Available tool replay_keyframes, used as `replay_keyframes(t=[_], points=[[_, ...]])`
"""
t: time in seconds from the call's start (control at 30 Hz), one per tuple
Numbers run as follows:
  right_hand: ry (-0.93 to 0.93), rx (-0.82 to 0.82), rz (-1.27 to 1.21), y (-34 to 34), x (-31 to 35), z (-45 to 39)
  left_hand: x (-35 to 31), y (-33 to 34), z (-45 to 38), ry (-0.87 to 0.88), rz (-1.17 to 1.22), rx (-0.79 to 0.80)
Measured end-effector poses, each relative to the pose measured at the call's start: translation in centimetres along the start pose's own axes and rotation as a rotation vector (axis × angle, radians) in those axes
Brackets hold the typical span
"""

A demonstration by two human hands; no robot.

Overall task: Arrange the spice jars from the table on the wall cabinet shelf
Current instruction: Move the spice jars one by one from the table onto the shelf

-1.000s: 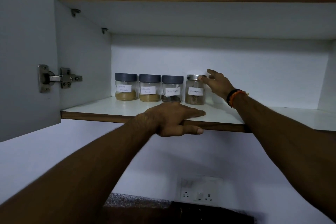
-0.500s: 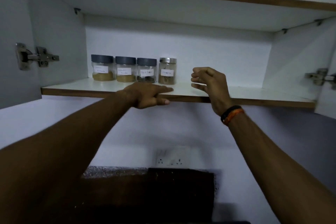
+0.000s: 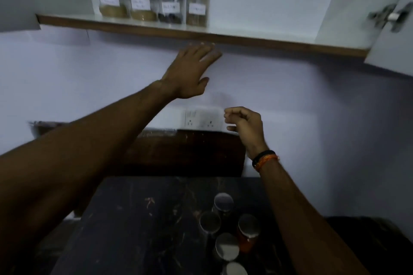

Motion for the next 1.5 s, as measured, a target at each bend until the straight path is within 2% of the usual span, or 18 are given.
replay_keyframes(t=[0.1, 0.23, 0.37, 0.5, 0.63, 0.7, 0.8, 0.93, 1.17, 1.3, 1.5], points=[[0.06, 0.054, 0.079, 0.5, -3.8, 2.4, -3.1, 4.3, 3.8, -0.027, 0.214, 0.079], [0.198, 0.151, 0.162, 1.1, -9.9, 6.1, -6.6, 11.9, 10.5, -0.238, 0.48, 0.233], [0.39, 0.199, 0.256, 1.1, -16.8, 11.0, -10.2, 19.2, 18.6, -0.385, 0.655, 0.499], [0.487, 0.158, 0.432, 0.1, -21.4, 16.3, -13.5, 23.8, 25.4, -0.504, 0.772, 0.672], [0.532, 0.066, 0.403, -0.6, -24.0, 22.0, -16.9, 26.6, 30.1, -0.637, 0.857, 0.731], [0.536, 0.022, 0.477, -0.9, -25.1, 24.5, -18.4, 27.5, 31.7, -0.696, 0.888, 0.765], [0.485, 0.036, 0.709, -1.2, -26.6, 27.2, -20.3, 28.4, 33.5, -0.746, 0.894, 0.762], [0.502, 0.086, 0.909, -1.1, -27.6, 29.0, -21.7, 28.9, 34.3, -0.835, 0.914, 0.664], [0.623, 0.266, 0.899, -0.1, -29.1, 30.7, -22.0, 28.2, 34.2, -0.899, 0.913, 0.388], [0.672, 0.304, 0.935, 0.2, -29.1, 30.2, -21.5, 28.3, 34.8, -0.917, 0.961, 0.404], [0.661, 0.306, 0.846, -1.3, -27.6, 29.0, -21.0, 28.1, 35.2, -0.992, 1.054, 0.321]])
Point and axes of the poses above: each hand's wrist, its own z-axis away from the middle knuckle, its own y-axis out of the palm, x = y × z, the point moved 5 cm from there along -z, towards the middle knuckle, and after that the axes turned 8 degrees about z, right-handed, at the moved point
